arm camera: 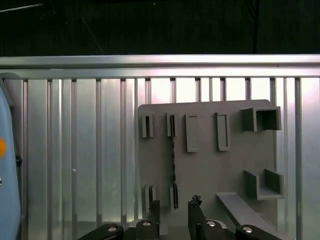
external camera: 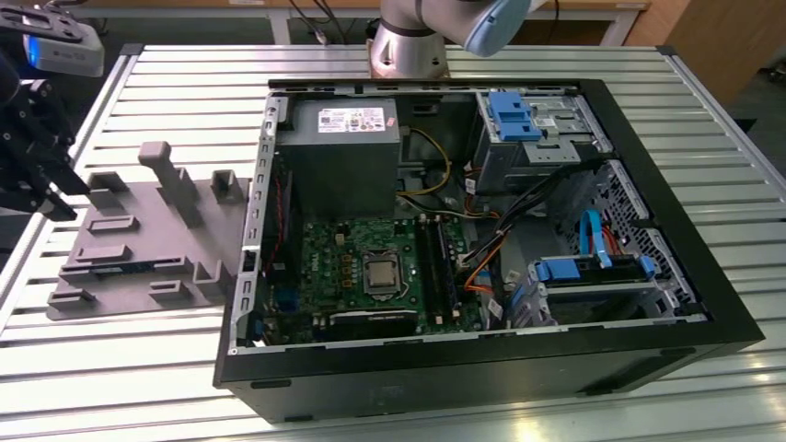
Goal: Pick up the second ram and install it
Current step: 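Pick up the second ram and move it above second insertion slot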
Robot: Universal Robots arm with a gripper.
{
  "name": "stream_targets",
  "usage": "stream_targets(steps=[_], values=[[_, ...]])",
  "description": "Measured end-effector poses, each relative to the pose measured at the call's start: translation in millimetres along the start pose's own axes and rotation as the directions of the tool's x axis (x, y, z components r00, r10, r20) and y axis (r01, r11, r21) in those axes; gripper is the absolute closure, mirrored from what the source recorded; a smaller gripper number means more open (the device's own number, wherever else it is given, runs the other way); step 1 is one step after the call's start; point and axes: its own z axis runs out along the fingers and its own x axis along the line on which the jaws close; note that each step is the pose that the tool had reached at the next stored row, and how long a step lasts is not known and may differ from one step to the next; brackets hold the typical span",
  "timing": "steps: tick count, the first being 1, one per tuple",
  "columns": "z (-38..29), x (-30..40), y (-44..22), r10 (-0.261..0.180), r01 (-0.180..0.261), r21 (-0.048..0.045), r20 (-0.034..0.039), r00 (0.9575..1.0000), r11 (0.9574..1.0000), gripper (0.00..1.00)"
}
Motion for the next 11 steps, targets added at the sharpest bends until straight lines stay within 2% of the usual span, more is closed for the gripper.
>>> stream_targets(steps=[1,3,4,11], values=[[1.0,0.0,0.0,0.003,-0.003,0.0002,0.0000,1.0000,1.0000,0.59],[2.3,0.0,0.0,0.011,-0.011,0.0003,-0.0004,0.9999,0.9999,0.59],[2.4,0.0,0.0,0.012,-0.012,0.0001,-0.0005,0.9999,0.9999,0.53],[2.6,0.0,0.0,0.012,-0.012,0.0003,-0.0004,0.9999,0.9999,0.53]])
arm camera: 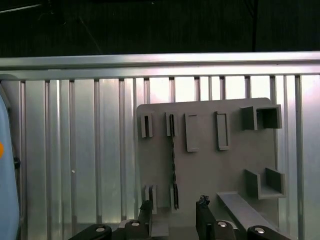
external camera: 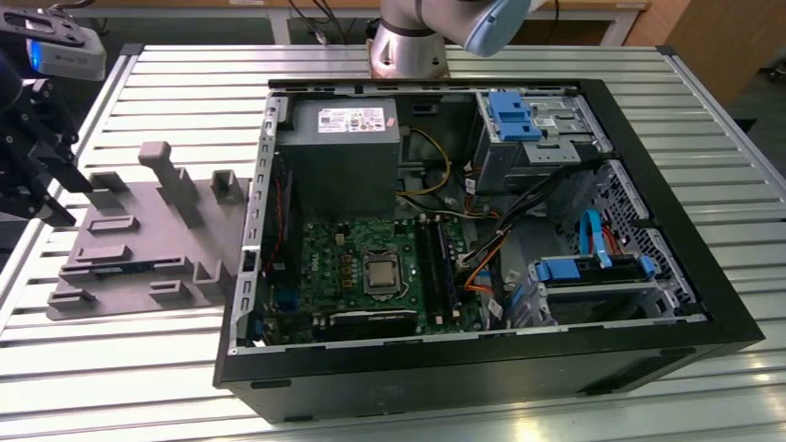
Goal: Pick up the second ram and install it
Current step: 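Pick up the second ram and move it above second insertion slot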
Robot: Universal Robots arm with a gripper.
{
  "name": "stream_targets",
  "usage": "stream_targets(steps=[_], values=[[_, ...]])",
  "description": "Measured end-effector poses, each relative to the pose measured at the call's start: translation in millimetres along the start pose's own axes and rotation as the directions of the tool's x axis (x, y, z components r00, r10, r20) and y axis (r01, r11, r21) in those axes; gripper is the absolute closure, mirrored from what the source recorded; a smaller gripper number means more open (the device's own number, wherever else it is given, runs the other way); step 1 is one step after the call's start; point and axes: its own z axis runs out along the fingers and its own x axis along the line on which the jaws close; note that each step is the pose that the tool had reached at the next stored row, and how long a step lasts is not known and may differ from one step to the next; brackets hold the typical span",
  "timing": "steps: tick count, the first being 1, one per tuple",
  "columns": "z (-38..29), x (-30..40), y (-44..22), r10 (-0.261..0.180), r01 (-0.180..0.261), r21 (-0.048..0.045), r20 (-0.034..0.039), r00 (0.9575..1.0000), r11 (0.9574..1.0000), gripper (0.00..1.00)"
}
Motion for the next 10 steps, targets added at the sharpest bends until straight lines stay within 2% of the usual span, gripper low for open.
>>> stream_targets(steps=[10], values=[[2.0,0.0,0.3,0.000,0.000,0.0002,0.0001,1.0000,1.0000,0.53]])
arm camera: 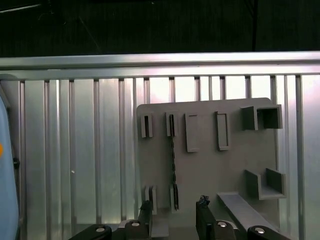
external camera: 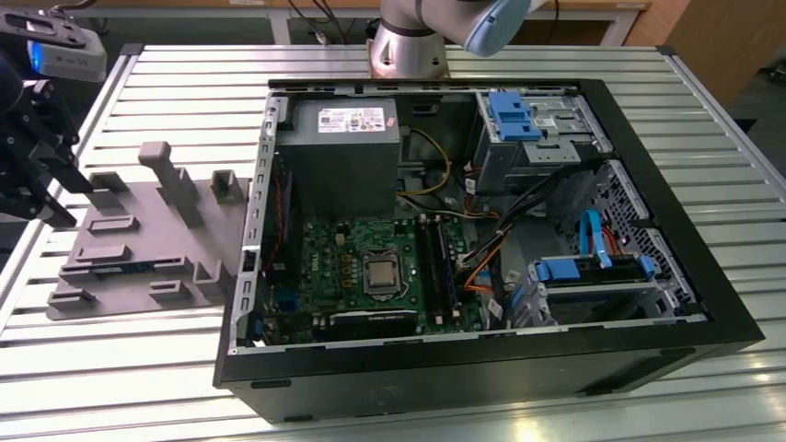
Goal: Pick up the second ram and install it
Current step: 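Pick up the second ram and move it above second insertion slot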
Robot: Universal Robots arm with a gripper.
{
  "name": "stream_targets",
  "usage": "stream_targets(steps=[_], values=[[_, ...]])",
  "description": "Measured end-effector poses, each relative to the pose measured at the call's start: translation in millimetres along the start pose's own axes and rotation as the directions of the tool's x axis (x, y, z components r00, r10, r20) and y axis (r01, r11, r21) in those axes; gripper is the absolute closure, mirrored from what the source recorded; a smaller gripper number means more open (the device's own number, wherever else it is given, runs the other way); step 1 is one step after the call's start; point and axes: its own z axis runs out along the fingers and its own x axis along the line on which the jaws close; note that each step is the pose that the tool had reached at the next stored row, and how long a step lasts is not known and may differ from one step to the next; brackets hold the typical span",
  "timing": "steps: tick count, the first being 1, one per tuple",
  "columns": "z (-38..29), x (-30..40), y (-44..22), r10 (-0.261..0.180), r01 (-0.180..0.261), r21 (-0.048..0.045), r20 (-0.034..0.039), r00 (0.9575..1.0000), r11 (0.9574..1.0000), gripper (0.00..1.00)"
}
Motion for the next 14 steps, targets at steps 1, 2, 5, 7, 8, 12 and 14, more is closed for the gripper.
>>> stream_targets(steps=[1,2,5,7,8,12,14], values=[[0.9,0.0,0.2,0.000,0.000,0.0000,-0.0001,1.0000,1.0000,0.53],[2.1,0.0,0.4,0.001,-0.001,-0.0001,-0.0001,1.0000,1.0000,0.53],[7.4,0.3,1.3,0.002,-0.002,-0.0001,-0.0001,1.0000,1.0000,0.53],[10.9,0.6,2.2,0.006,-0.006,-0.0001,-0.0002,1.0000,1.0000,0.53],[12.9,0.8,2.8,0.009,-0.009,0.0000,-0.0003,1.0000,1.0000,0.53],[20.0,1.4,4.5,0.021,-0.021,0.0000,-0.0005,0.9998,0.9998,0.53],[23.7,1.5,4.9,0.023,-0.023,0.0000,-0.0005,0.9997,0.9997,0.53]])
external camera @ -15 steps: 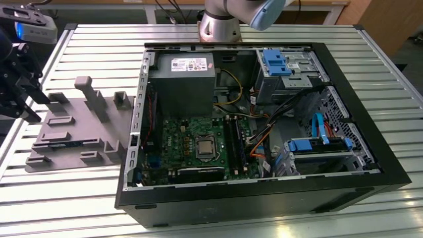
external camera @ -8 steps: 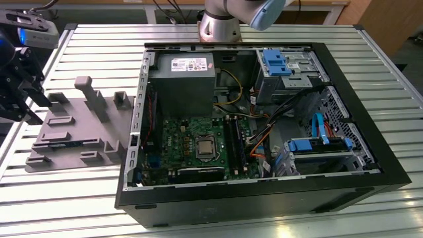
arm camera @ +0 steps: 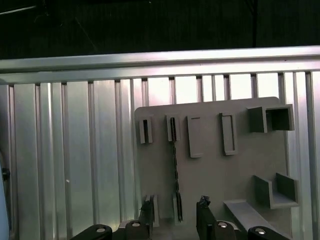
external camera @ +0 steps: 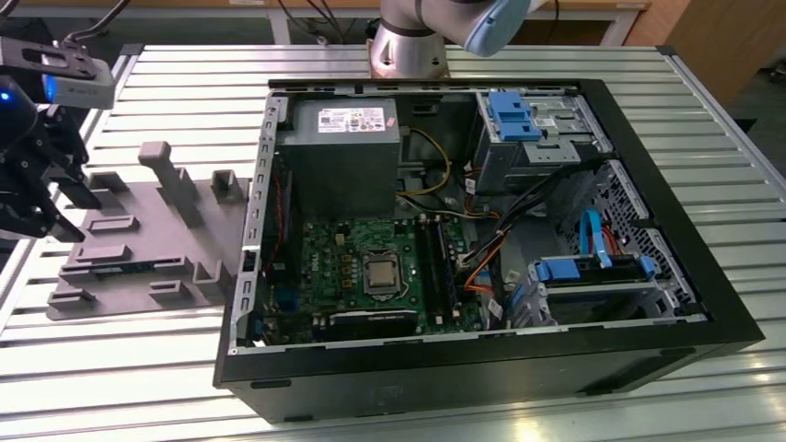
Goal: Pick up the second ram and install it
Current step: 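Pick up the second ram and move it above second insertion slot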
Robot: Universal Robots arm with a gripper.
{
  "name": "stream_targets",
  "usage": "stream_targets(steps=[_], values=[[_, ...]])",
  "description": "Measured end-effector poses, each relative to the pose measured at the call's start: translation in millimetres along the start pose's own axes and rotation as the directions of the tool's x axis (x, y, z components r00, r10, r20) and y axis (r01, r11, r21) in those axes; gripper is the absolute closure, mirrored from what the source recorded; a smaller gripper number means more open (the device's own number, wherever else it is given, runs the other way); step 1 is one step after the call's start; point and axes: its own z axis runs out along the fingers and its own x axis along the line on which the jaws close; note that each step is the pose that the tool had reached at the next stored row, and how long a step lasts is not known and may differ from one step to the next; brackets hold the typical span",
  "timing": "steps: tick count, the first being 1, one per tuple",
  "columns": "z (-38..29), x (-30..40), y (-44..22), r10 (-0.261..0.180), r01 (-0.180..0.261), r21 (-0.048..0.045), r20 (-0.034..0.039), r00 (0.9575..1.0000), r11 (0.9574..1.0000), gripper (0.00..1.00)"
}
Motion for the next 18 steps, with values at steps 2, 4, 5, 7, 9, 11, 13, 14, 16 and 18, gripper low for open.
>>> stream_targets(steps=[2,4,5,7,9,11,13,14,16,18], values=[[1.8,0.0,0.1,0.000,0.000,0.0000,-0.0001,1.0000,1.0000,0.53],[1.8,0.0,0.0,0.000,0.000,-0.0001,-0.0001,1.0000,1.0000,0.53],[1.8,0.0,0.0,0.000,0.000,0.0000,-0.0001,1.0000,1.0000,0.53],[1.9,0.0,0.0,0.000,0.000,0.0000,-0.0001,1.0000,1.0000,0.53],[2.2,0.0,0.0,0.000,0.000,0.0001,0.0000,1.0000,1.0000,0.53],[3.8,0.0,0.1,0.000,0.000,0.0004,0.0003,1.0000,1.0000,0.53],[6.9,0.0,0.1,0.000,0.000,0.0000,0.0000,1.0000,1.0000,0.53],[8.7,0.0,0.1,0.000,0.000,0.0000,0.0000,1.0000,1.0000,0.53],[12.2,0.0,0.2,0.000,0.000,-0.0004,-0.0001,1.0000,1.0000,0.53],[15.8,0.0,0.3,0.000,0.000,-0.0006,-0.0001,1.0000,1.0000,0.53]])
